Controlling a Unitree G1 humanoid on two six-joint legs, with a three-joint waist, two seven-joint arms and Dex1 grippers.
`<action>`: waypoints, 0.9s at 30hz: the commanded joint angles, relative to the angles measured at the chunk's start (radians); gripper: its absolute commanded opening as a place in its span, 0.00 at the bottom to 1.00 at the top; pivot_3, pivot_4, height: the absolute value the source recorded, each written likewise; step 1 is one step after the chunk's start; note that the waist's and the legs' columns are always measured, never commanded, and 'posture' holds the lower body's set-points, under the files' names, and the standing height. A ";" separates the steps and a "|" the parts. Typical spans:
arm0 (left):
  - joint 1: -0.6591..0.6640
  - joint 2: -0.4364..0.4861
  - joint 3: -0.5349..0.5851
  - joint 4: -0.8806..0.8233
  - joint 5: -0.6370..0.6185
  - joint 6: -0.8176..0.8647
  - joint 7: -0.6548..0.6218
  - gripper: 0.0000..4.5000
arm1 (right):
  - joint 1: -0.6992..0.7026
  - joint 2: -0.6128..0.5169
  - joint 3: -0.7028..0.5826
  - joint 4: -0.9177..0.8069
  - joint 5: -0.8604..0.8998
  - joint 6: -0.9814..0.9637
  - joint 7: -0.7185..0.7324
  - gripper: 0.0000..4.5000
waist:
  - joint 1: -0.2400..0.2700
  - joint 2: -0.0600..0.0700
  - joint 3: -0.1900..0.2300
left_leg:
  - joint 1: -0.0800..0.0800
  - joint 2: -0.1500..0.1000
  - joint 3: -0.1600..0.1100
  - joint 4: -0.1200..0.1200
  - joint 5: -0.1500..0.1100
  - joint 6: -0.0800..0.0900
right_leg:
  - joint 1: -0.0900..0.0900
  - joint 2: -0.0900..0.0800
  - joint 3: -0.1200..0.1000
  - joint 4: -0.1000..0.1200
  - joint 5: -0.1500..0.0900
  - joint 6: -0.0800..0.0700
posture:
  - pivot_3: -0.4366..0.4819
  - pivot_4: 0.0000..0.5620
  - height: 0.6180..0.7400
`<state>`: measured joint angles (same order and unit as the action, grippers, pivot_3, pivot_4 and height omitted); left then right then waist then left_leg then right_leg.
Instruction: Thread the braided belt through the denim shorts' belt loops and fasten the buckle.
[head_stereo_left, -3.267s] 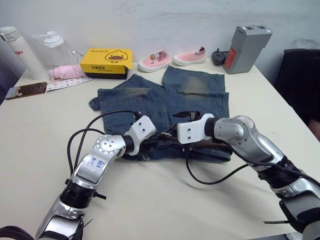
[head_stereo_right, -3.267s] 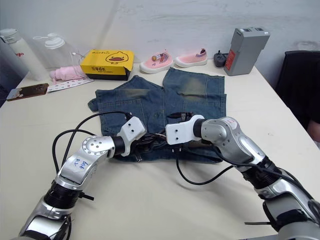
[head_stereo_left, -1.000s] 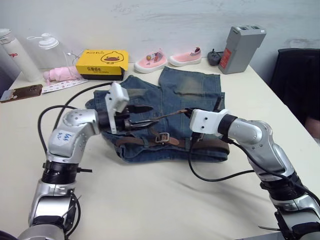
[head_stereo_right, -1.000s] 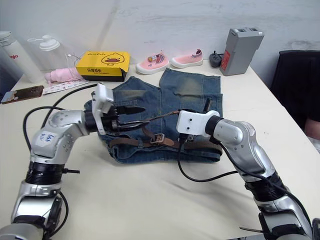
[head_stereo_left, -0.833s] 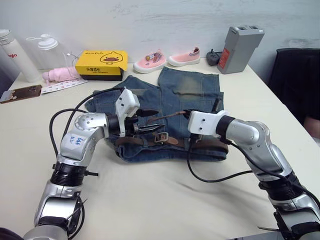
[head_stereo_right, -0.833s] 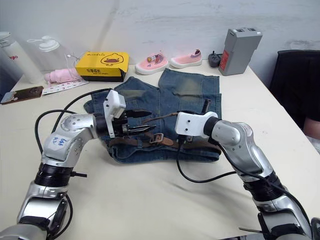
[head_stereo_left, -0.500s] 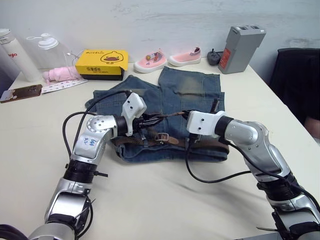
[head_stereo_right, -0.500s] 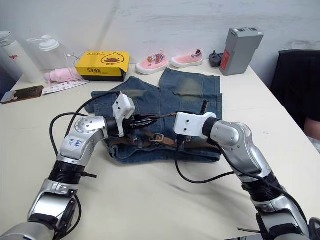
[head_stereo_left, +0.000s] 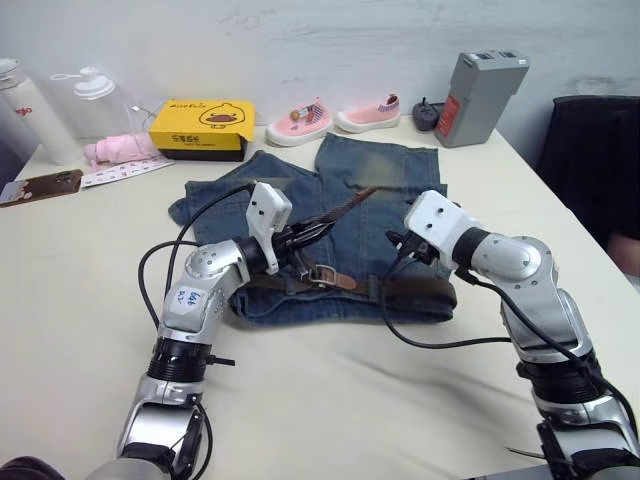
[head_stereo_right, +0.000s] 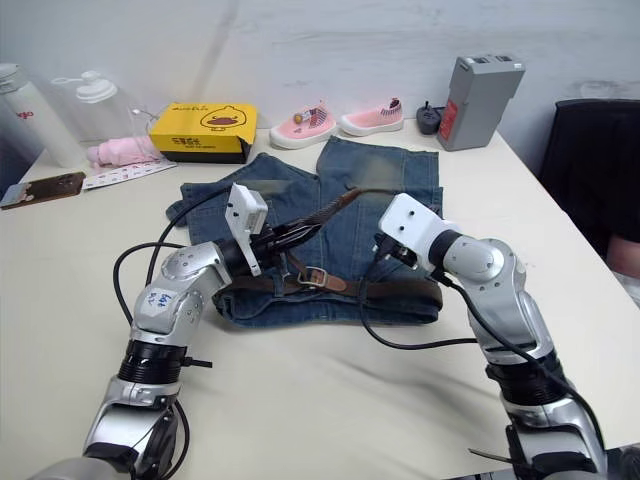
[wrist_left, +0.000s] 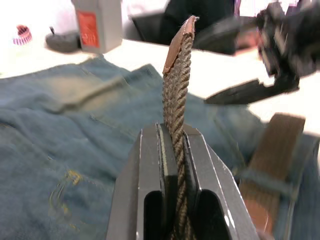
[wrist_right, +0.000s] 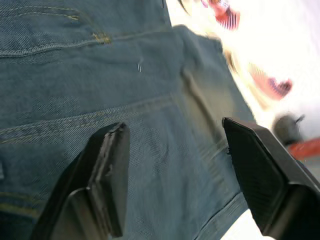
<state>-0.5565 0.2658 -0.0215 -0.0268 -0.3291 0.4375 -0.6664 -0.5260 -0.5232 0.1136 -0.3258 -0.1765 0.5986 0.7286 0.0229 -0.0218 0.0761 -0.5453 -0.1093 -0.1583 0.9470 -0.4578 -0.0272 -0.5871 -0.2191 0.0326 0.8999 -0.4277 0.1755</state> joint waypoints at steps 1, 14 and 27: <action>0.017 -0.028 0.017 -0.081 -0.029 -0.022 0.034 0.00 | -0.021 0.066 0.025 -0.114 0.094 0.098 0.017 0.45 | -0.001 0.000 0.000 | 0.000 0.000 0.000 0.000 0.000 0.000 | 0.000 0.000 0.000 0.000 0.000 0.000 | 0.48 0.27 0.00; 0.107 -0.024 0.068 -0.229 -0.079 0.035 0.104 0.00 | -0.005 0.089 0.419 -0.087 0.006 0.303 -0.025 0.22 | 0.001 -0.002 -0.003 | 0.002 -0.002 0.000 0.000 0.000 -0.001 | 0.001 0.000 0.000 -0.001 0.000 0.000 | 0.48 0.27 0.00; 0.361 0.109 0.232 -0.333 -0.133 0.071 0.135 0.00 | 0.018 0.065 0.422 -0.057 0.044 0.325 -0.009 0.22 | 0.007 -0.005 -0.011 | 0.004 -0.003 -0.001 0.000 0.000 -0.001 | 0.002 0.000 0.000 0.001 0.000 -0.001 | 0.48 0.27 0.00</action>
<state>-0.2016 0.3602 0.1766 -0.3086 -0.4463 0.5252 -0.5456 -0.5469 -0.4435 0.5225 -0.4322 -0.1515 0.8798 0.7046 0.0301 -0.0265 0.0652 -0.5414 -0.1118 -0.1588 0.9465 -0.4578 -0.0276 -0.5855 -0.2191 0.0323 0.9007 -0.4281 0.1747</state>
